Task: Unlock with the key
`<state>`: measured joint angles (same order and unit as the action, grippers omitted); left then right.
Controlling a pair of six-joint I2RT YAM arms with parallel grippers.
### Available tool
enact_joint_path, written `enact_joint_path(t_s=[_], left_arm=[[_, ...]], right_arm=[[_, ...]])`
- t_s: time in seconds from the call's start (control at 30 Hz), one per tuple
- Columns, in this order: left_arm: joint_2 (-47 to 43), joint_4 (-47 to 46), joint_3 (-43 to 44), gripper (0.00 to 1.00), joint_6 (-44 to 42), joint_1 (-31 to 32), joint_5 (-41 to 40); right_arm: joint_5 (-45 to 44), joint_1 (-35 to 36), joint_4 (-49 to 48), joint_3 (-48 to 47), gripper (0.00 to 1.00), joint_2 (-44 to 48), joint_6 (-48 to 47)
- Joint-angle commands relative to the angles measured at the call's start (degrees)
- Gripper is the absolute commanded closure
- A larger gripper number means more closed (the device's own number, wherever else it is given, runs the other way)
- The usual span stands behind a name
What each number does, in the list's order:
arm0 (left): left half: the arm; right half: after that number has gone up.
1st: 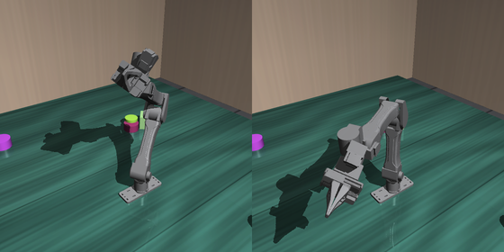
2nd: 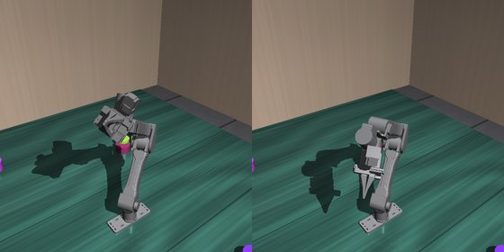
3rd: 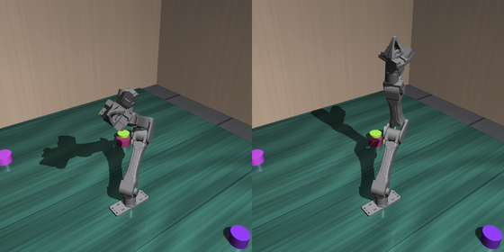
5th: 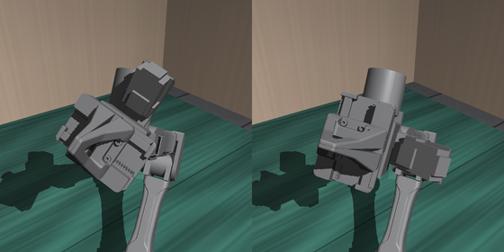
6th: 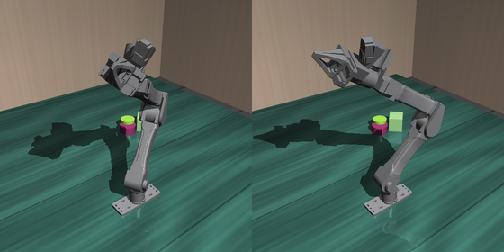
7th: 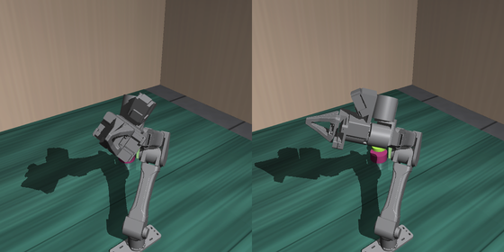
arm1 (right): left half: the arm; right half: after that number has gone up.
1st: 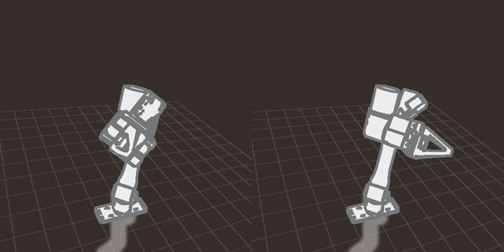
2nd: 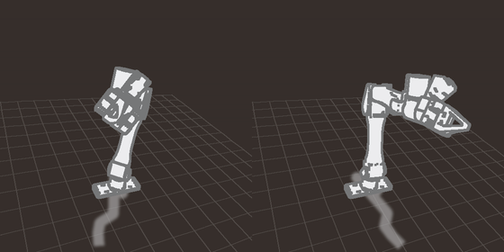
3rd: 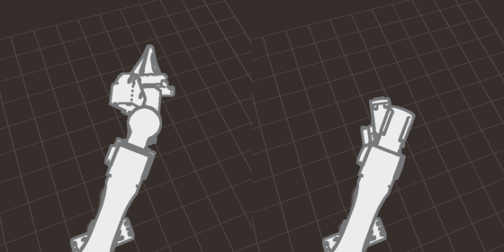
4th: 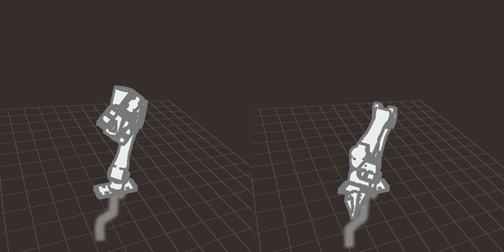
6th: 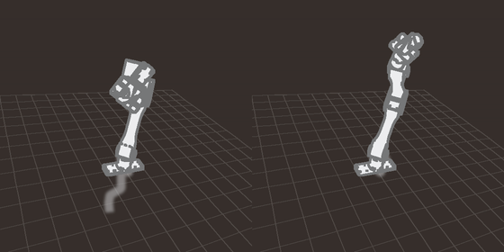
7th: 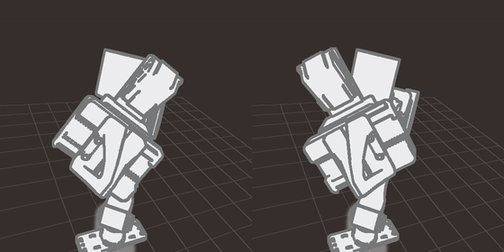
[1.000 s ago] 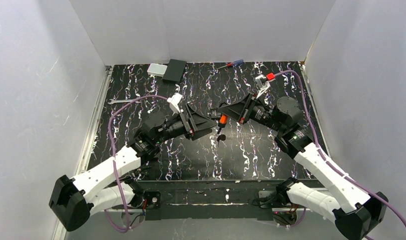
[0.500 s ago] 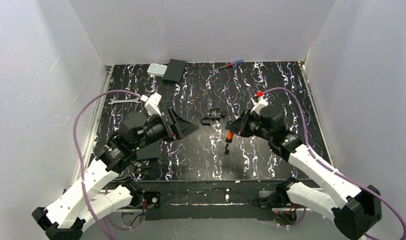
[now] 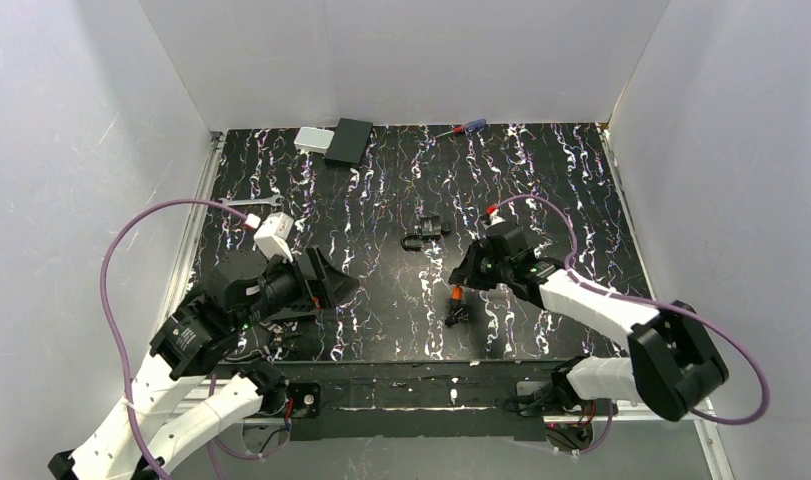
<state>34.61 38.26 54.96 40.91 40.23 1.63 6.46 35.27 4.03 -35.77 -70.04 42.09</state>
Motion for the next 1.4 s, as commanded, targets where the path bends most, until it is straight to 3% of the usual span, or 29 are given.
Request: enact_joint_path(t_s=[0.0, 0.5, 0.7, 0.73, 0.83, 0.9, 0.97, 1.1, 1.37], left_arm=[[-0.7, 4.7, 1.9, 0.07, -2.2, -0.3, -3.7], [1.0, 6.5, 3.2, 0.07, -6.6, -0.3, -5.0], [0.1, 6.2, 2.8, 0.05, -8.7, -0.3, -6.4], [0.1, 6.1, 2.8, 0.05, -9.0, -0.3, -6.6], [0.3, 6.0, 3.4, 0.04, -9.8, -0.3, -7.0], [0.5, 6.0, 3.7, 0.04, -10.1, -0.4, -7.0], [0.5, 5.6, 3.7, 0.04, -10.1, -0.3, -6.6], [1.4, 4.4, 3.6, 0.04, -10.1, -0.3, -5.8], [1.8, 3.0, 2.3, 0.05, -9.2, -0.3, -4.8]], right_arm=[[-0.9, -0.1, -6.3, -3.9, 0.99, -6.3, -3.1], [3.7, -0.1, -13.7, -13.2, 0.99, -27.2, -3.8], [9.7, -0.2, -23.6, -16.4, 0.99, -34.1, -4.6], [11.5, -0.3, -22.8, -17.8, 0.96, -35.5, -5.3], [12.4, -0.8, -14.0, -23.4, 0.76, -37.3, -9.5], [11.3, -1.8, -4.7, -28.0, 0.50, -36.5, -14.4], [11.3, -2.2, 1.8, -30.6, 0.42, -35.8, -16.5], [8.3, -2.2, 12.1, -34.0, 0.42, -31.9, -20.4], [12.8, -1.0, 8.5, -27.9, 0.52, -25.4, -16.2]])
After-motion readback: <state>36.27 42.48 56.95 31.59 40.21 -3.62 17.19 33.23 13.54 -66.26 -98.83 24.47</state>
